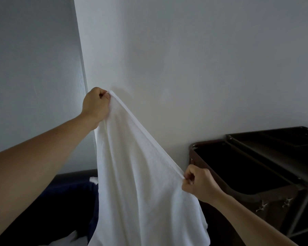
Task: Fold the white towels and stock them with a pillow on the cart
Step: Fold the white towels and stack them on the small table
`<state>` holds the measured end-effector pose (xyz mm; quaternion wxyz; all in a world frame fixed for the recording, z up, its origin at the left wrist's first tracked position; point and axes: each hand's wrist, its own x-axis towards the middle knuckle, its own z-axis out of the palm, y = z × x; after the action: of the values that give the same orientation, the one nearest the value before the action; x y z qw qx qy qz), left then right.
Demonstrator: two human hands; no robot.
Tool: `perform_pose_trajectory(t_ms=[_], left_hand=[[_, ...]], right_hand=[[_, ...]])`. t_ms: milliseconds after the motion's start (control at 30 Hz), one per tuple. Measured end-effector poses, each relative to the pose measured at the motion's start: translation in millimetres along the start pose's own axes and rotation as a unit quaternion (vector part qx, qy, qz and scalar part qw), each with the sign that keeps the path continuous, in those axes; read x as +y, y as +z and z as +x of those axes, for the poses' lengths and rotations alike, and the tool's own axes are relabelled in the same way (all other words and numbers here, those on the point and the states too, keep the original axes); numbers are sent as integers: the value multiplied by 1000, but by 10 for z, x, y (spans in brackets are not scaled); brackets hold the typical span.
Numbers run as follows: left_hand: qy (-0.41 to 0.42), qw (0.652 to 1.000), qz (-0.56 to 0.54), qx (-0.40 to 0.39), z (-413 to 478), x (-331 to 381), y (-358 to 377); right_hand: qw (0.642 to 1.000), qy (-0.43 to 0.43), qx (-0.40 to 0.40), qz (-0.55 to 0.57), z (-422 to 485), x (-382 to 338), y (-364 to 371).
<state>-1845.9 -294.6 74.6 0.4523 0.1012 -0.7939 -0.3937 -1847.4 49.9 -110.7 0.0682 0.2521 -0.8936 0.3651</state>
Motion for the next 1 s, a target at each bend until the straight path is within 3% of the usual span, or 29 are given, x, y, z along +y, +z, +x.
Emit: perform_pose_trajectory(t_ms=[300, 800, 933, 1000], left_hand=[[10, 1000, -9, -20, -41, 25, 95], [-11, 999, 32, 9, 0, -186, -8], [-18, 997, 66, 27, -50, -264, -121], [0, 992, 128, -5, -117, -291, -169]], right_hand=[[993, -26, -23, -113, -78, 63, -32], [991, 99, 86, 28, -70, 120, -61], [992, 66, 106, 32, -30, 127, -91], [991, 41, 120, 35, 59, 76, -189]])
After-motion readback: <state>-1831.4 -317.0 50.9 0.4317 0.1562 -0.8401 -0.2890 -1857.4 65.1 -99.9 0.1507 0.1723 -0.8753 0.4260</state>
